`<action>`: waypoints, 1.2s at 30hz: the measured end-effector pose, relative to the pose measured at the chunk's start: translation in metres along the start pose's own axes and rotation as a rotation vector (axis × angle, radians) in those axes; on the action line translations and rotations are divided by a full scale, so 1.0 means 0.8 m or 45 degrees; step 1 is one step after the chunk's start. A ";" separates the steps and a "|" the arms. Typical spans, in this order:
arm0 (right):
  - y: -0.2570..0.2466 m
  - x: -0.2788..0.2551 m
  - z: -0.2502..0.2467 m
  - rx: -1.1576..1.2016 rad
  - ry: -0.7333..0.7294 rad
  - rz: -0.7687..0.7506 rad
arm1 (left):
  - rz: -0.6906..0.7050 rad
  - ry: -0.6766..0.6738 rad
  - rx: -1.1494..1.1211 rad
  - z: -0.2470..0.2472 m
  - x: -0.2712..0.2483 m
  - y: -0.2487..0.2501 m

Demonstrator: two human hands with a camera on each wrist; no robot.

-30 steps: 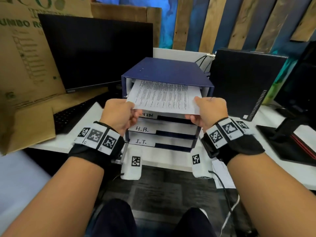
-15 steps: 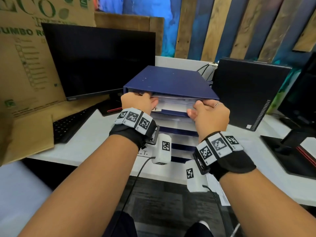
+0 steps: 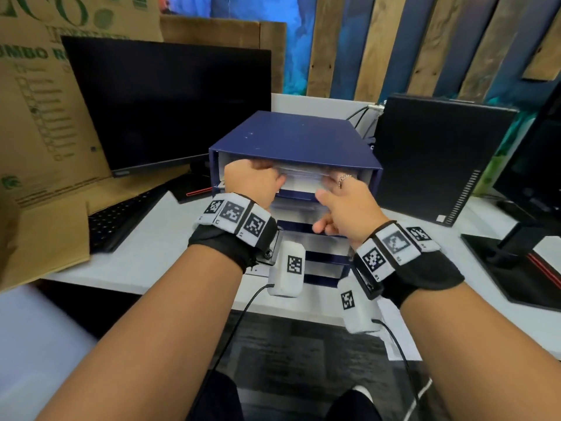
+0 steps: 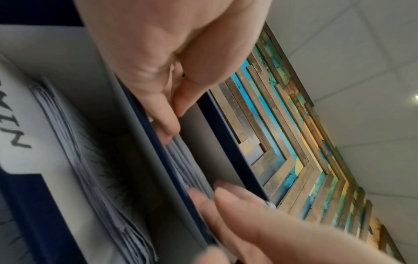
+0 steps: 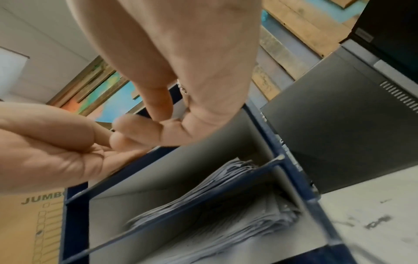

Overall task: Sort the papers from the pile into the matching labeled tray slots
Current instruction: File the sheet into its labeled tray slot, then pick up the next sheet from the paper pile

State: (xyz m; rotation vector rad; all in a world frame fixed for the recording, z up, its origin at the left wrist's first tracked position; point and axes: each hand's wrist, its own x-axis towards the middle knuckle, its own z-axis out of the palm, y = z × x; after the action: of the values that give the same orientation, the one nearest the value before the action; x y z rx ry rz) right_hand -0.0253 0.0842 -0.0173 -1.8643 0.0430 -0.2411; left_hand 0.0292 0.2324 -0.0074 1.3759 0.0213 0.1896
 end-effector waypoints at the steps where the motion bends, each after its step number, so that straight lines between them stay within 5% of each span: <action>1: 0.004 -0.006 -0.003 0.093 -0.038 0.021 | 0.006 -0.043 0.059 0.004 0.002 0.003; 4: 0.010 -0.026 -0.021 0.200 0.085 -0.016 | -0.015 -0.075 0.114 0.008 -0.004 0.007; 9: 0.046 -0.046 -0.077 -0.062 0.507 -0.039 | 0.135 0.187 0.068 0.037 -0.066 -0.007; 12: 0.093 -0.053 -0.115 -0.355 0.650 0.144 | 0.101 0.032 0.112 0.074 -0.111 -0.030; 17: 0.166 -0.075 -0.156 -1.018 0.032 0.572 | -0.199 -0.434 0.416 0.127 -0.144 -0.111; 23: 0.197 -0.095 -0.194 -1.467 -0.195 0.704 | -0.350 -0.812 0.980 0.173 -0.144 -0.171; 36: 0.201 -0.091 -0.208 -1.647 -0.285 0.580 | -0.412 -0.682 1.156 0.242 -0.127 -0.188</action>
State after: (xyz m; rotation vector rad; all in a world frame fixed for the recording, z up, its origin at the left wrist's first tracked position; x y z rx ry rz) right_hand -0.1129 -0.1100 -0.1336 -3.0590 0.5756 0.4332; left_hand -0.0278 0.0022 -0.1259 2.2601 -0.1315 -0.5298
